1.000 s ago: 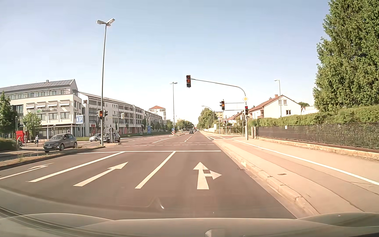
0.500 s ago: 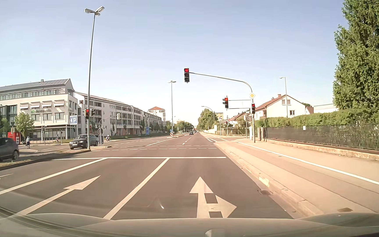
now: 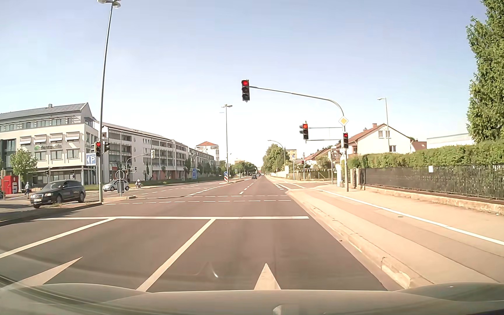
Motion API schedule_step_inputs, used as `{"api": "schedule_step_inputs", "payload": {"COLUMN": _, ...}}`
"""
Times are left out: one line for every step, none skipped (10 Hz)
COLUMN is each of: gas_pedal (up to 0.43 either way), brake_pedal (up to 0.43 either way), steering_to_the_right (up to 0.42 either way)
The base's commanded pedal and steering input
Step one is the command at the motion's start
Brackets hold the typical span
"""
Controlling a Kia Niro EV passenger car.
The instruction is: Follow the waypoints while adhering to traffic rules and regulations
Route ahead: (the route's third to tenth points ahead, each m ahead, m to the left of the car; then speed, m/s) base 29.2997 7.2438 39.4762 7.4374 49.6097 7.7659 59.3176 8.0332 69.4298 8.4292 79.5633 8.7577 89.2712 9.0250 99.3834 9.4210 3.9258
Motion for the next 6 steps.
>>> {"api": "schedule_step_inputs", "payload": {"gas_pedal": 0.0, "brake_pedal": 0.287, "steering_to_the_right": -0.002}}
{"api": "schedule_step_inputs", "payload": {"gas_pedal": 0.0, "brake_pedal": 0.28, "steering_to_the_right": -0.002}}
{"api": "schedule_step_inputs", "payload": {"gas_pedal": 0.0, "brake_pedal": 0.268, "steering_to_the_right": -0.002}}
{"api": "schedule_step_inputs", "payload": {"gas_pedal": 0.0, "brake_pedal": 0.244, "steering_to_the_right": -0.002}}
{"api": "schedule_step_inputs", "payload": {"gas_pedal": 0.0, "brake_pedal": 0.22, "steering_to_the_right": -0.002}}
{"api": "schedule_step_inputs", "payload": {"gas_pedal": 0.0, "brake_pedal": 0.195, "steering_to_the_right": -0.002}}
